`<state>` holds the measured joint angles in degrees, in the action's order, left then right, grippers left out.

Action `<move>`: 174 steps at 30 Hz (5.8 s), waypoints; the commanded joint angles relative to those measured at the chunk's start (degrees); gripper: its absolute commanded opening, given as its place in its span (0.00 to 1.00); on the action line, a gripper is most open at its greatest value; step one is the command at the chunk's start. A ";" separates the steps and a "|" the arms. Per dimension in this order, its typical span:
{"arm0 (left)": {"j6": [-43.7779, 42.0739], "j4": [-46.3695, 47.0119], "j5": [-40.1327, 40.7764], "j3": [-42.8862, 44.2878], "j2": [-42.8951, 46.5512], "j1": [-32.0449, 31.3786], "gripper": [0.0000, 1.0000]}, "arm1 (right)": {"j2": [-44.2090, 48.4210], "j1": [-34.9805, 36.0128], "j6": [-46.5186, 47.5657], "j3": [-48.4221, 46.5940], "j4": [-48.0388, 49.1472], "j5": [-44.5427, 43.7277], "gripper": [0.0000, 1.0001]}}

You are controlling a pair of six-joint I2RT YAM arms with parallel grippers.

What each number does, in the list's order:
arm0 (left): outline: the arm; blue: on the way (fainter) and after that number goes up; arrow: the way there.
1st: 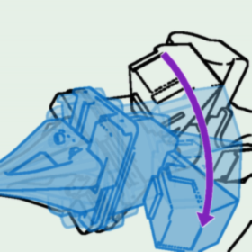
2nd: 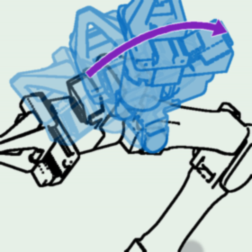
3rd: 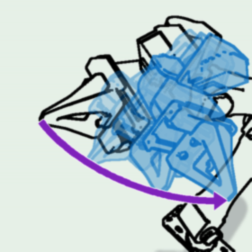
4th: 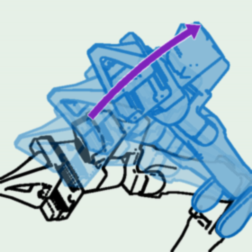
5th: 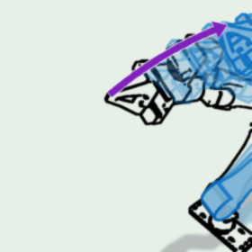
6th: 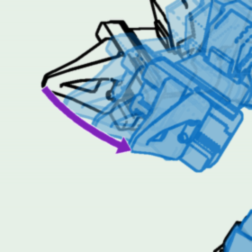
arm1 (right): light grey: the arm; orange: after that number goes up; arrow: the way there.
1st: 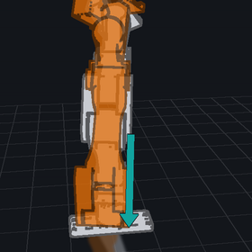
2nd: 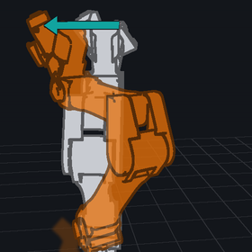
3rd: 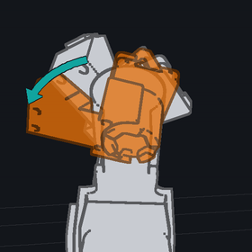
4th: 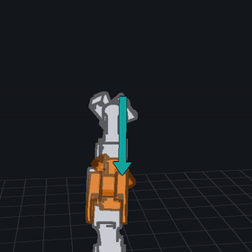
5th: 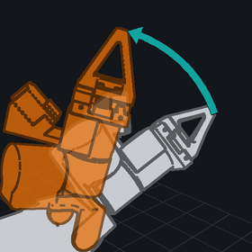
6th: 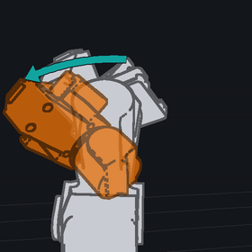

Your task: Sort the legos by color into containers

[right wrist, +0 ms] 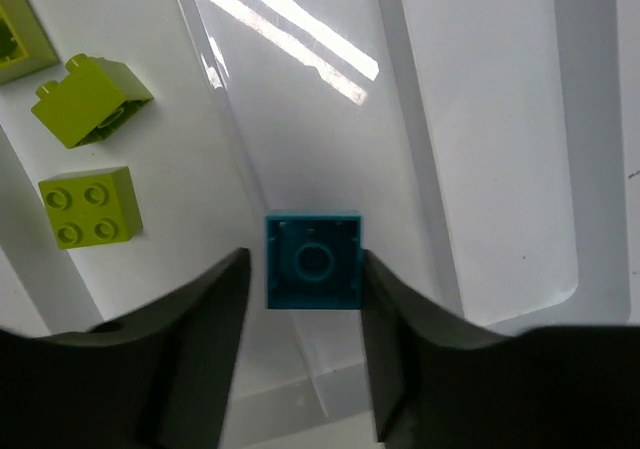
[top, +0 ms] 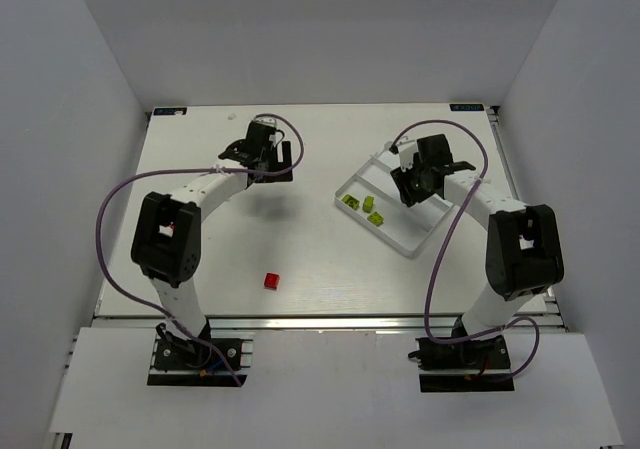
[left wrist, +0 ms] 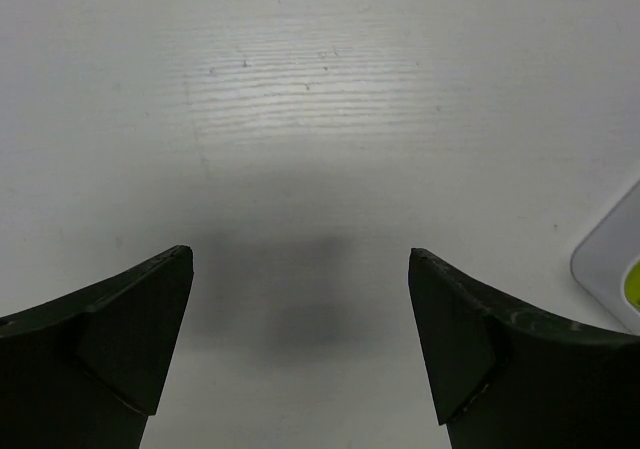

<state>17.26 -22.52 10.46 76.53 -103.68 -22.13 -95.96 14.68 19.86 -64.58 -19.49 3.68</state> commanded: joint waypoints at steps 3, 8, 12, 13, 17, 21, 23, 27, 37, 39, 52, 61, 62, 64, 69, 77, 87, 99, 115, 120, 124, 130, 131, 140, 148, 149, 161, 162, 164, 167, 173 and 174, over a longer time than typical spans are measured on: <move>-2.14 -0.94 -2.02 10.99 -5.21 2.96 0.98 | 0.33 -1.23 -0.26 -3.37 -0.55 2.21 0.67; -3.81 -1.56 -0.88 21.70 -11.97 4.20 0.98 | 7.52 -1.84 -0.87 -1.43 1.03 2.38 0.72; -6.00 -1.21 -0.70 28.75 -19.87 4.90 0.98 | 16.31 -3.16 -4.73 -1.08 -0.11 8.08 0.68; -6.44 -1.12 -0.70 30.15 -21.37 4.90 0.98 | 18.25 -3.51 -5.87 -1.34 -1.07 13.23 0.64; -8.11 -2.34 3.59 37.97 -28.49 5.43 0.98 | 31.08 -4.04 -12.11 1.02 0.23 26.00 0.53; -7.94 -2.53 6.41 43.96 -33.16 6.13 0.98 | 38.38 -4.39 -15.90 7.61 7.08 31.47 0.51; -8.55 -0.95 7.21 45.11 -34.04 6.75 0.98 | 39.62 -4.83 -15.47 10.24 8.14 31.30 0.52; -8.55 -0.24 7.91 47.39 -36.06 6.75 0.98 | 38.57 -5.01 -14.41 11.31 7.89 32.35 0.57; -6.80 -0.85 6.33 51.08 -42.48 7.80 0.93 | 38.31 -4.92 -13.27 11.49 7.27 31.83 0.58; -6.01 -0.94 5.98 51.78 -43.18 7.80 0.88 | 38.22 -5.01 -12.92 11.49 7.36 31.39 0.58; -3.02 0.63 -3.14 47.25 -34.50 6.23 0.06 | 38.31 -5.27 -11.77 14.30 10.78 25.69 0.54; -2.93 10.58 -52.08 29.64 -19.81 0.69 0.06 | 34.27 -7.91 -15.99 12.99 9.92 17.58 0.00; -2.58 10.14 -53.51 29.12 -19.63 -0.97 0.07 | 34.09 -8.61 -16.77 12.81 9.91 17.67 0.00; -1.71 9.95 -55.10 28.41 -18.93 -2.38 0.08 | 34.35 -9.49 -17.13 13.59 10.69 17.94 0.00; 8.46 14.86 -56.17 26.12 -19.36 -5.90 0.09 | 35.32 -12.82 -17.66 14.39 11.84 18.90 0.00; 15.70 15.76 -49.40 28.32 -23.31 -10.65 0.09 | 36.46 -16.26 -16.78 15.53 12.98 18.64 0.00; 19.83 12.77 -40.61 35.79 -31.22 -13.46 0.15 | 37.60 -18.10 -17.13 16.15 13.42 21.89 0.00; 23.26 13.29 -36.48 37.55 -33.43 -13.47 0.65 | 37.52 -19.16 -17.13 16.24 13.33 24.70 0.04; 16.68 8.22 -24.49 30.10 -10.47 -11.63 0.00 | 36.11 -17.76 9.29 18.00 1.06 67.84 0.73; 10.60 -0.23 -3.99 6.51 11.62 -10.48 0.02 | 37.95 -5.64 15.49 21.85 4.60 64.98 0.62; 12.01 -11.43 11.58 -7.69 28.72 -7.50 0.57 | 33.05 9.64 23.81 22.22 3.94 59.00 0.56; 14.99 -23.16 24.51 -20.70 41.70 -4.94 0.89 | 14.62 28.99 30.69 13.87 2.60 39.50 0.84; 15.52 -24.22 26.00 -21.68 45.11 -4.42 0.90 | 12.40 32.05 30.51 11.51 3.57 34.25 0.89; 28.61 -34.16 44.55 -26.79 59.81 -4.41 0.96 | -8.09 41.74 24.45 -1.86 10.60 23.49 0.89; 37.68 -40.68 50.63 -26.69 70.79 -4.94 0.96 | -18.46 46.23 13.38 -13.90 6.66 20.49 0.89; 37.33 -39.89 50.54 -27.22 73.16 -4.94 0.96 | -18.91 46.93 12.58 -14.61 6.22 20.84 0.89; 35.92 -38.74 49.57 -27.84 76.34 -4.94 0.96 | -22.77 50.45 2.74 -16.20 4.01 15.93 0.84; 35.92 -38.65 49.48 -27.84 76.61 -4.94 0.96 | -22.95 50.62 2.03 -16.20 4.28 14.96 0.82; 35.48 -38.21 49.31 -28.10 77.22 -4.94 0.95 | -23.57 51.15 0.72 -16.02 4.98 12.67 0.68; 34.78 -37.51 48.96 -28.37 77.49 -4.94 0.95 | -23.66 51.42 -0.61 -15.76 6.29 9.86 0.42; 27.67 -31.36 43.43 -29.51 74.68 -5.47 0.69 | -19.19 49.93 -1.14 -12.77 7.53 5.90 0.00; 25.05 -29.09 42.29 -29.86 73.98 -5.47 0.58 | -17.96 48.97 -1.48 -12.07 7.79 6.25 0.00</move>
<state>47.33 -56.73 56.27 47.70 -27.46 -27.24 -117.16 65.47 19.55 -78.94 -11.44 13.41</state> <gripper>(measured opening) 0.623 0.432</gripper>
